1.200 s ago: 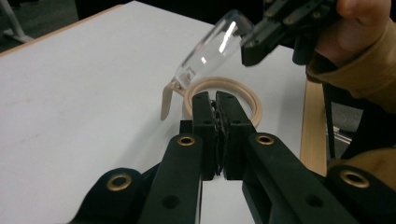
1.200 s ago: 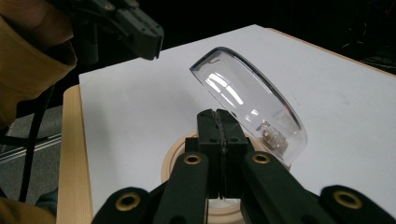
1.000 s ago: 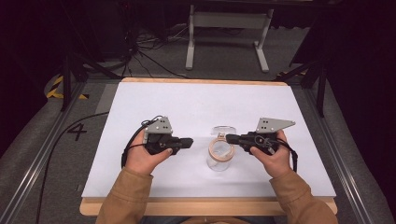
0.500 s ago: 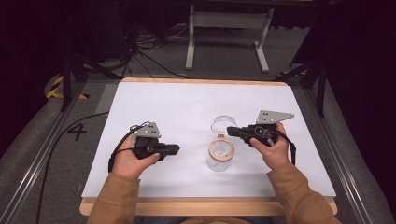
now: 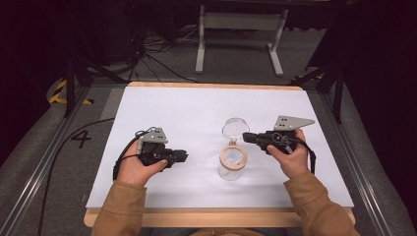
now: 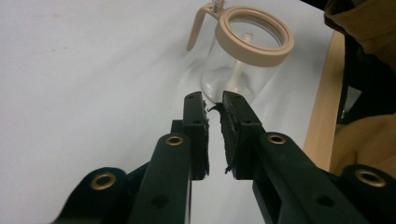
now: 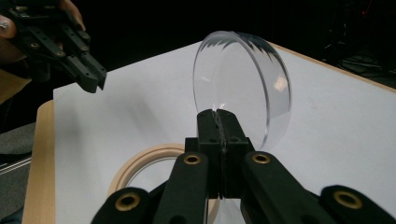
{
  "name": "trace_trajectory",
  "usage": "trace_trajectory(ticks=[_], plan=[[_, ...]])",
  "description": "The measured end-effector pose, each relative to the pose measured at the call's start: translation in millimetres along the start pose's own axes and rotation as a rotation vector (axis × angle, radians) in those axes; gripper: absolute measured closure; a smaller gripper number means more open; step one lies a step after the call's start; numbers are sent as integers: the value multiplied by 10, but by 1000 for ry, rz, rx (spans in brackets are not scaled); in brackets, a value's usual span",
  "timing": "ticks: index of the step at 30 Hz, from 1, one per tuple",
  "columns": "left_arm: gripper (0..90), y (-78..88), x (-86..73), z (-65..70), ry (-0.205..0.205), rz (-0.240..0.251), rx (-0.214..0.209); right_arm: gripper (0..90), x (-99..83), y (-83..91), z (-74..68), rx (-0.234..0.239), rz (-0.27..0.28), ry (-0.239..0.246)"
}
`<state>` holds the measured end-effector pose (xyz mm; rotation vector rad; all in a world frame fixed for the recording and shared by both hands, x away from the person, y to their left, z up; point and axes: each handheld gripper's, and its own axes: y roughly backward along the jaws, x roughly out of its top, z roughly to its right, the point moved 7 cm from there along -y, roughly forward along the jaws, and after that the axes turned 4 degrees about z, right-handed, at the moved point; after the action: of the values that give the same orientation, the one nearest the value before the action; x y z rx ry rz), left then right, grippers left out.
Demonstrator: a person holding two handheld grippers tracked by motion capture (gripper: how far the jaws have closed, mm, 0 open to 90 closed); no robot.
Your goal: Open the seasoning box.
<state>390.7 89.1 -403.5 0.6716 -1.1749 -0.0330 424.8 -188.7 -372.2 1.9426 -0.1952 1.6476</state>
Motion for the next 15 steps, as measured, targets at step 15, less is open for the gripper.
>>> trace_trajectory(ticks=[15], plan=[[728,92,-9,-337,59,15,138,712,-108,558,479,-206,-69,-69]])
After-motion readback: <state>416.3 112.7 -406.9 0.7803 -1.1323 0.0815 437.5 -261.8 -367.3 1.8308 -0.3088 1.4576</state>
